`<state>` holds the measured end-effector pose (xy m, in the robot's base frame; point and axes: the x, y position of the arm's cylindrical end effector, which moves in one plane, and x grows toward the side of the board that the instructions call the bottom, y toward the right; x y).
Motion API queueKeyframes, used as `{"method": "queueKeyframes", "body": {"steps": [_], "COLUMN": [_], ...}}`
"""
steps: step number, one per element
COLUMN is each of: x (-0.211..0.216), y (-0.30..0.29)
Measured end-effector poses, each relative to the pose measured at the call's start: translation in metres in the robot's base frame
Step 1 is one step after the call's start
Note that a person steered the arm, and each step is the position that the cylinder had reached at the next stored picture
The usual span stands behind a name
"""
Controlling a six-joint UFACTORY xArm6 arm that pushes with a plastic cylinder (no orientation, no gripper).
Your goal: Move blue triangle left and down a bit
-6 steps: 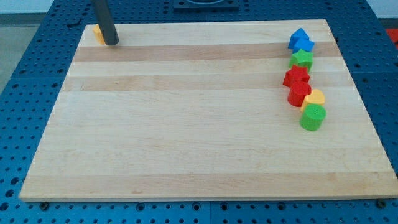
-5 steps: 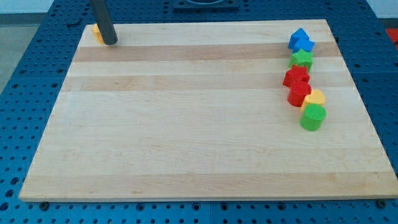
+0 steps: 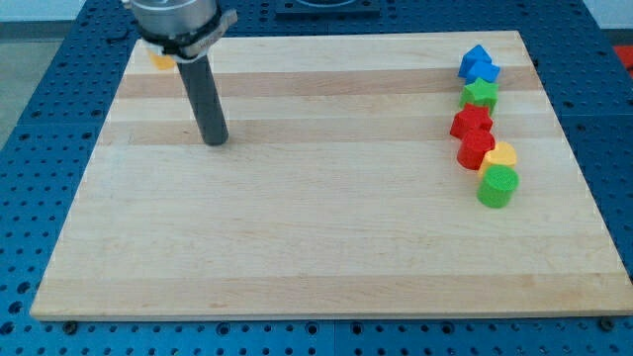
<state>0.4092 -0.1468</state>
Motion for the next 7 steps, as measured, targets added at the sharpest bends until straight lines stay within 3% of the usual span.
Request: {"method": "queueKeyframes", "body": {"steps": [1, 2, 3, 4, 5, 6, 7], "x": [0.008, 0.06, 0.082, 0.083, 0.068, 0.024, -0.051], "y": [0.0, 0.025, 0.076, 0.094, 0.094, 0.097, 0.112]}}
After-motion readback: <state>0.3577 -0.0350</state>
